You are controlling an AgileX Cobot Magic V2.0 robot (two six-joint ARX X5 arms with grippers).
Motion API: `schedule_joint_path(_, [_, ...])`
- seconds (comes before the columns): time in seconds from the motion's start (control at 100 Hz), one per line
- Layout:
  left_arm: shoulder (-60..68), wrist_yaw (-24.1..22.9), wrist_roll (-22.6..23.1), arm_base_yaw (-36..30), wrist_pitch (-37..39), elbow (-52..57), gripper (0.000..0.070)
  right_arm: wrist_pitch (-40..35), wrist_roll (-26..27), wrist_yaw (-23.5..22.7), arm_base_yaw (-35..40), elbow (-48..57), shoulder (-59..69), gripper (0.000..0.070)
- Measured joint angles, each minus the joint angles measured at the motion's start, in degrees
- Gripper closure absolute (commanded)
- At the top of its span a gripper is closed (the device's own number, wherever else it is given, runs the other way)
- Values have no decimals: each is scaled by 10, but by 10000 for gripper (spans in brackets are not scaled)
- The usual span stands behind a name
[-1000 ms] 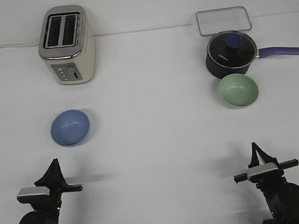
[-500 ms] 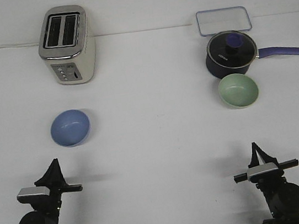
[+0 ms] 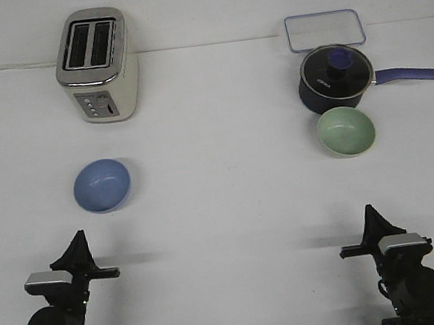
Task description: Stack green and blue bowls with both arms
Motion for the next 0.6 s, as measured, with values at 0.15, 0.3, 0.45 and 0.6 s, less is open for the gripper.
schedule_joint_path(0.15, [0,0,0,0,0,0,686,-51,48,4,0,82,24,700])
schedule_joint_path(0.3, [0,0,0,0,0,0,686,-103,66,23,0,210,103,516])
schedule_joint_path(0.45, [0,0,0,0,0,0,686,-170,69,39,0,332,228,189])
schedule_joint_path(0.6, [0,0,0,0,0,0,686,-229,70,47,0,438,361,189])
